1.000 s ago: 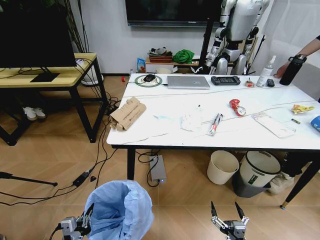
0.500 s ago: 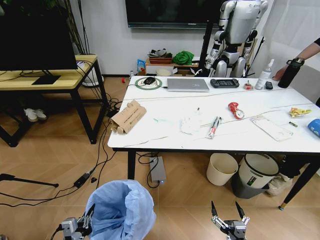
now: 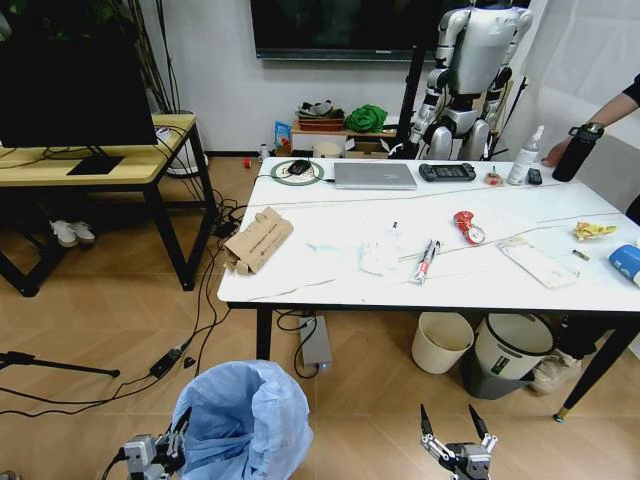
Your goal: Pick up the trash bin and place the trash from the table into it.
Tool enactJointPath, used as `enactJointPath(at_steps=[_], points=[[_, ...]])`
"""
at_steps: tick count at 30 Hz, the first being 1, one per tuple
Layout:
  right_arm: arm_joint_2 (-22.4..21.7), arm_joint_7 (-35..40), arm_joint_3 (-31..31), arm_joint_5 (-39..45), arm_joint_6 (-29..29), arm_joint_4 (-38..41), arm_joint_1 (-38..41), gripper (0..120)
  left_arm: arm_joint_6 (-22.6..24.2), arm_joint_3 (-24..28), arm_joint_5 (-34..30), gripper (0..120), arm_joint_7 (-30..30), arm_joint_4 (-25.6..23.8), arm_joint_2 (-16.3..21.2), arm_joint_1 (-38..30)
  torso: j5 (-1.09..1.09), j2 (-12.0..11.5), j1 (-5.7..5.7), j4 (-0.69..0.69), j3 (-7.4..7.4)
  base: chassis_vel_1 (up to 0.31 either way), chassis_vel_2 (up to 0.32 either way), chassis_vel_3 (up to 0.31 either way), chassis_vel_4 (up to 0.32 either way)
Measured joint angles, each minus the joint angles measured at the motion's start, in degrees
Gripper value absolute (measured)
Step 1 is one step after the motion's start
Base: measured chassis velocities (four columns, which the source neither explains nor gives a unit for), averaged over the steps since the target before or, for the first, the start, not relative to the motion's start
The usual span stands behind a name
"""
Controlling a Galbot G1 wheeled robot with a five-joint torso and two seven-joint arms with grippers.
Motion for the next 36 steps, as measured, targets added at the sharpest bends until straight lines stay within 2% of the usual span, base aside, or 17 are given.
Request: enactJointPath(at_steps=[10,16,36], points=[[0.00,0.02,0.08,0.00,0.28,0.06,-0.15,100,-0.04,-0.04,0.11,0,0.23,-0.28,-0.22,-0.04,0.00,2.42,1.07,0.00,1.35,0.000,0.000,0.000,0.000],[0.00,0.02,0.07,0.01,0.53,-0.07,-0.19,100,-0.28,-0.20,0.10,0,0.43,-0.34,-0.39,0.06,0.00,4.90,2.17,0.00,2.72,0.000,0.000,0.000,0.000],[0.00,0.01,0.06,0.08,0.99,-0.41,-0.42,100,-1.40,-0.05,1.42,0,0.48,0.33,-0.61,-0.11,0.00,11.10,4.94,0.00,6.16,0.000,0.000,0.000,0.000]])
